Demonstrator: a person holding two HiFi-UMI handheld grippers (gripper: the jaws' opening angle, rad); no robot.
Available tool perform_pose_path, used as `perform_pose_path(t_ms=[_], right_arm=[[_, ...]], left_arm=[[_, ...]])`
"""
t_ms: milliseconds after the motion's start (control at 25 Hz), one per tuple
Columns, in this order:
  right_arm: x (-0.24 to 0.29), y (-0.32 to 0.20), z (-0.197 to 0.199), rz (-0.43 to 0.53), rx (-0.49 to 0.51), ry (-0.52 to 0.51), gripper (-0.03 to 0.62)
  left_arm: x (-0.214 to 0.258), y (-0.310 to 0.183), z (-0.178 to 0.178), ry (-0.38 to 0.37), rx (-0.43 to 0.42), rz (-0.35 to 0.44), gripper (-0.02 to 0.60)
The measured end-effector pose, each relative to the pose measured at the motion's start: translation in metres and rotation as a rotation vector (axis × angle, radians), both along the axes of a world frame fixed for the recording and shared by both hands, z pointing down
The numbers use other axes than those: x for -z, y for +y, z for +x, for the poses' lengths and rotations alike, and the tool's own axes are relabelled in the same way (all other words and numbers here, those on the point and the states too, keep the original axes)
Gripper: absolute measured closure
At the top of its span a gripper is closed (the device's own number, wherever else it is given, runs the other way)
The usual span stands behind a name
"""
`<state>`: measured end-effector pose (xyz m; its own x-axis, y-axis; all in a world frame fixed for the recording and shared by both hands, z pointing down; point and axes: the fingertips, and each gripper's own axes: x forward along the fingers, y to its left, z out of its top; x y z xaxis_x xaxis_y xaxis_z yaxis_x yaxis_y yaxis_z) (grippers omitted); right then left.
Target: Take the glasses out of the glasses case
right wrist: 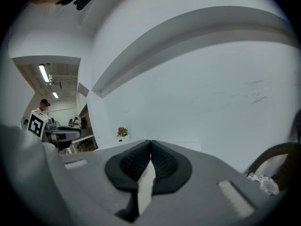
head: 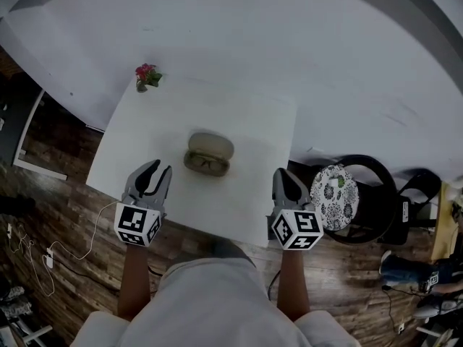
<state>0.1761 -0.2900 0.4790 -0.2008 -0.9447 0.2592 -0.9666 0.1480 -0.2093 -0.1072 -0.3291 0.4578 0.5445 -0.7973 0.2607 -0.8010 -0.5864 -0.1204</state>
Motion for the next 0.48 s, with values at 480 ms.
perform_pose_path(t_ms=[480], right_arm=[[-0.006, -0.023, 0.016, -0.011, -0.010, -0.042, 0.591]], left_arm=[[-0.009, -0.017, 0.029, -0.072, -0.052, -0.033, 0.456]])
